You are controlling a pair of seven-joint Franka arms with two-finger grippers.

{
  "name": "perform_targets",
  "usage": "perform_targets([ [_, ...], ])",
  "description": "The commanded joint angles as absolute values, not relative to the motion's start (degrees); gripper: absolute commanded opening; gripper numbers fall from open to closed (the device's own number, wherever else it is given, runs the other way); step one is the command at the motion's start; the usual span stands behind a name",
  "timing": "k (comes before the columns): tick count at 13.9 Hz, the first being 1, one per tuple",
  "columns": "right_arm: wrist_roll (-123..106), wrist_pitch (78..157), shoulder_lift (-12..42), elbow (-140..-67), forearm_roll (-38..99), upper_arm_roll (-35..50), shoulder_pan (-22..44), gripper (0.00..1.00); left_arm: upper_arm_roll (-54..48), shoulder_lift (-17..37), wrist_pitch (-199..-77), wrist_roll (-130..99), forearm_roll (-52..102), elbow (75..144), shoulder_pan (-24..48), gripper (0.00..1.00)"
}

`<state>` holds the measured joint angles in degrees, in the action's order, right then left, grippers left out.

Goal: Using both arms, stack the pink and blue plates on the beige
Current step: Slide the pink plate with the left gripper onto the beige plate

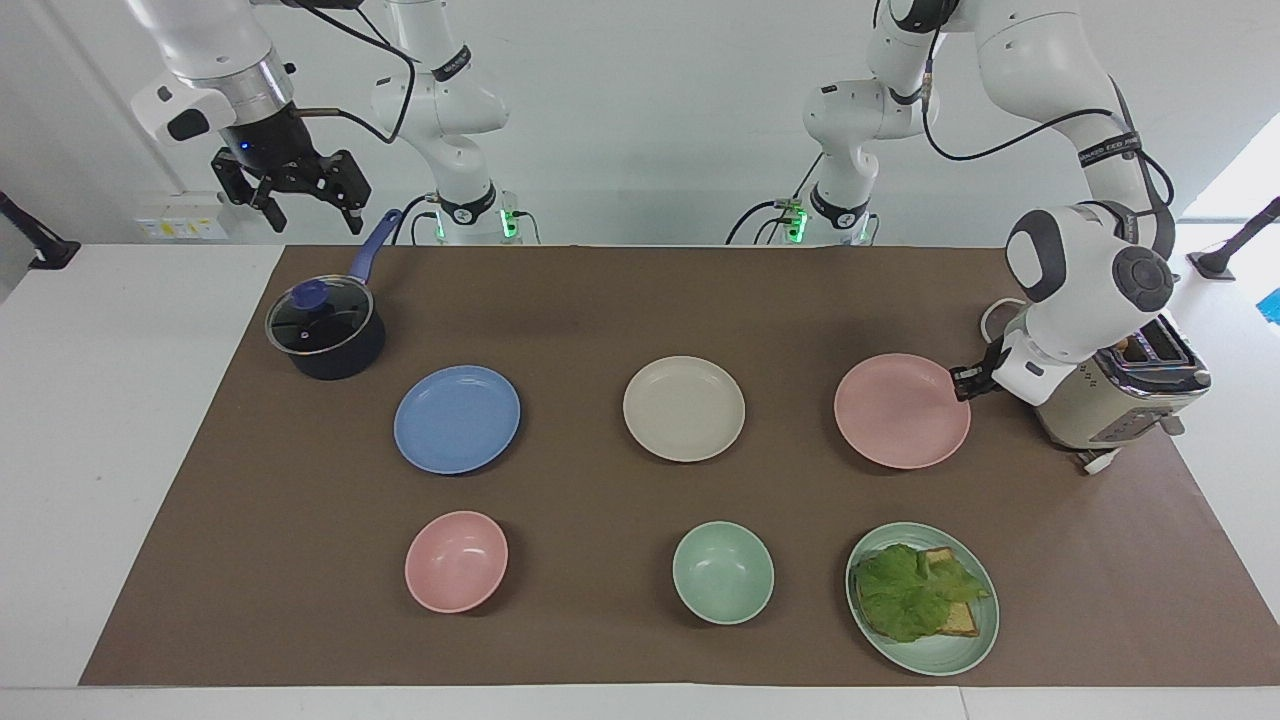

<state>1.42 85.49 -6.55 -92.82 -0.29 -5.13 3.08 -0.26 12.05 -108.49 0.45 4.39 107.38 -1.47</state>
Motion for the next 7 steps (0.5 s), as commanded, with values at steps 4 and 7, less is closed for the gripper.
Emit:
perform_targets([
  [4,0.26,85.78,-7.47,-93.52,0.53,-4.83,2.46,1.0,-0.7,8.44,-106.17,-9.99,7.03,107.75,8.06,0.0],
  [7,0.26,85.69,-7.47,-93.52,0.53,-4.83,2.46,1.0,-0.7,8.35,-106.79,-12.04,8.78,108.02,11.86,0.0],
])
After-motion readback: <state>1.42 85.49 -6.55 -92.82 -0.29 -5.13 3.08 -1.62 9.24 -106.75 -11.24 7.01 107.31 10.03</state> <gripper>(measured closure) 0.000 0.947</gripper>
